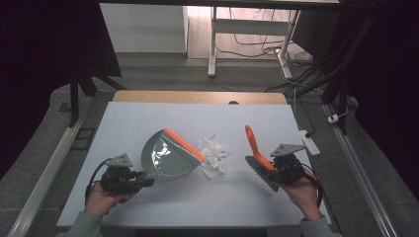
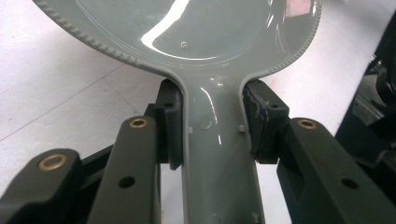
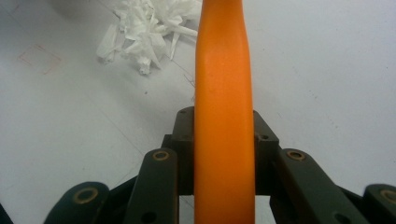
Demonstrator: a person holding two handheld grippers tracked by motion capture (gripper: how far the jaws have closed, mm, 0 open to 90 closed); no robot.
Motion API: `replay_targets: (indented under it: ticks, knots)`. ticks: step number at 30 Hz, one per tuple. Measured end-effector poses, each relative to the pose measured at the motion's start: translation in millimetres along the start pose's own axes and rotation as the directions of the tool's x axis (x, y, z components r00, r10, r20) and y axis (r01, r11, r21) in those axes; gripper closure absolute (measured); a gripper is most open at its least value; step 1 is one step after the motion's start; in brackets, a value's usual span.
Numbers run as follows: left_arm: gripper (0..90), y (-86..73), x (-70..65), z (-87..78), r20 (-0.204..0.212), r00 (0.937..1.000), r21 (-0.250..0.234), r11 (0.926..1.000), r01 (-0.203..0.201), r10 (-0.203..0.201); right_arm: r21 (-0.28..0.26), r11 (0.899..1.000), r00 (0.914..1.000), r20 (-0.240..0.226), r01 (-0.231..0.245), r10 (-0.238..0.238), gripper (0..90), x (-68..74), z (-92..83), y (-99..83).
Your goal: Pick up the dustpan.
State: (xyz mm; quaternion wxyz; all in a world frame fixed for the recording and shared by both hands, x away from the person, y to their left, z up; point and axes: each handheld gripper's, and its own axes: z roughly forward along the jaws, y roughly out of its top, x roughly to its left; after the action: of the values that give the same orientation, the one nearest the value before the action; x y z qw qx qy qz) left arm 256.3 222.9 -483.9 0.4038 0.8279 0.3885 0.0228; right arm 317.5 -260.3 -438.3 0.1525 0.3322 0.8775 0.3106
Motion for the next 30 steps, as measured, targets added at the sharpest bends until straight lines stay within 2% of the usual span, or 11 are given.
replay_targets:
  ticks: [6, 11, 22, 30]
  knots:
    - [61.5, -0.8, -3.9, 2.8, 0.031, 0.9977, 0.043, 0.9972, -0.061, 0.06, 0.002, 1.0, 1.0, -0.001, 0.002, -0.002, 70.3, 1.3, 0.9, 0.4]
    - [61.5, -3.3, -6.1, 3.2, 0.035, 0.9945, 0.077, 0.9919, -0.101, 0.099, -0.001, 1.0, 1.0, 0.001, 0.004, -0.004, 70.2, 2.6, 0.7, 1.6]
    - [61.4, -11.7, -6.8, -0.8, 0.039, 0.992, 0.129, 0.9839, -0.124, 0.12, 0.006, 1.0, 1.0, -0.002, 0.009, -0.009, 70.2, 2.1, 2.8, 0.7]
    - [61.4, -16.7, -1.7, -0.1, 0.051, 0.9914, 0.166, 0.978, -0.127, 0.12, 0.007, 1.0, 1.0, -0.003, 0.005, -0.005, 70.2, 2.2, 4.0, 0.6]
